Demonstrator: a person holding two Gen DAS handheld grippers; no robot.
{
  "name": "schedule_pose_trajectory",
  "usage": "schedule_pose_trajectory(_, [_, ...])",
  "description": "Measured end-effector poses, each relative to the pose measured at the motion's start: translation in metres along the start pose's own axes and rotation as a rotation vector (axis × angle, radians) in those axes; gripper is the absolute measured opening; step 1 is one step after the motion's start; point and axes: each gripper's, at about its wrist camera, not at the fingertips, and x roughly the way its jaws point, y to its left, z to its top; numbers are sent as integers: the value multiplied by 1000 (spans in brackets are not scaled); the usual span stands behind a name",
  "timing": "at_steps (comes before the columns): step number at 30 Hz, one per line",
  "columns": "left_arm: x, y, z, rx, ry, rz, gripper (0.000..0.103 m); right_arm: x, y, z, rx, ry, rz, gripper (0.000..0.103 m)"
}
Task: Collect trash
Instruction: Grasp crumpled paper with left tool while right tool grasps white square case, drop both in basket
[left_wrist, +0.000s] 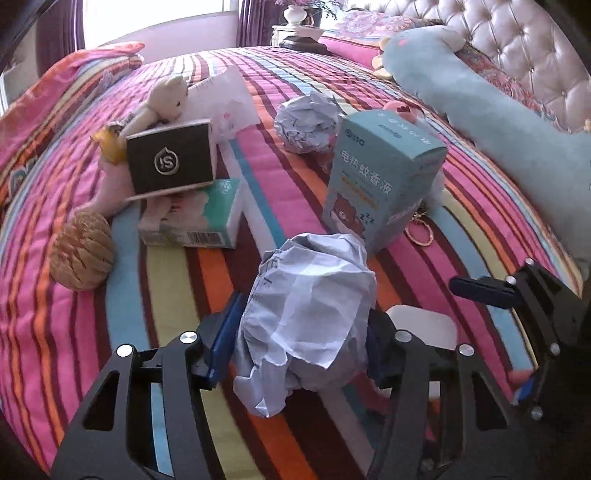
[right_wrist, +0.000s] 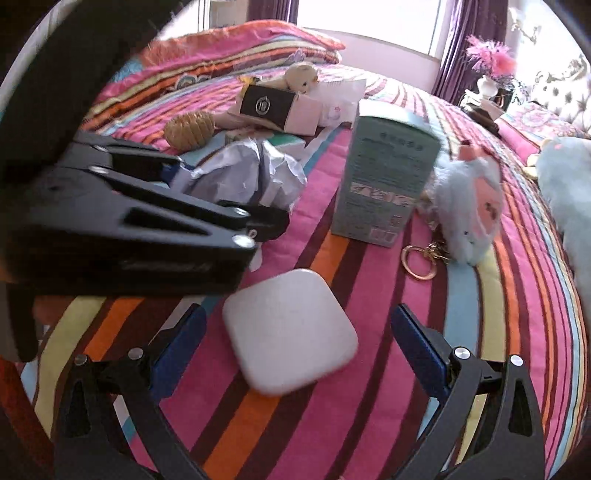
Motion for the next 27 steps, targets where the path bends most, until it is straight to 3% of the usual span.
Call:
schedule_pose_trajectory(2, [-3, 6, -1, -5, -8, 4, 54, 8, -2, 0, 19, 31, 24, 90])
schedule_pose_trajectory(4, [-9, 16, -4, -18, -27, 0, 54, 2, -9, -4, 76, 24, 49, 68])
schedule_pose_trajectory(12, [-75, 51, -52, -119, -180, -61, 54, -43, -14, -36, 202, -53, 67, 68])
schedule_pose_trajectory(15, [-122, 45, -102, -78, -249, -76, 54, -89, 11, -62, 214, -131, 94, 68])
schedule_pose_trajectory(20, [-186, 26, -208, -29, -256, -122, 54, -152, 71, -127, 185, -198, 184, 68])
schedule_pose_trajectory(22, [-201, 16, -257, -26, -218, -158, 54, -170, 99, -163, 206, -174, 236, 68])
schedule_pose_trajectory(25, [-199, -4, -327, -41, -95, -179, 54, -174, 124, -206, 295, -87, 318, 68])
schedule_pose_trajectory(27, [-182, -17, -362, -36, -2, -178, 54, -163, 137, -231, 329, -10, 309, 68])
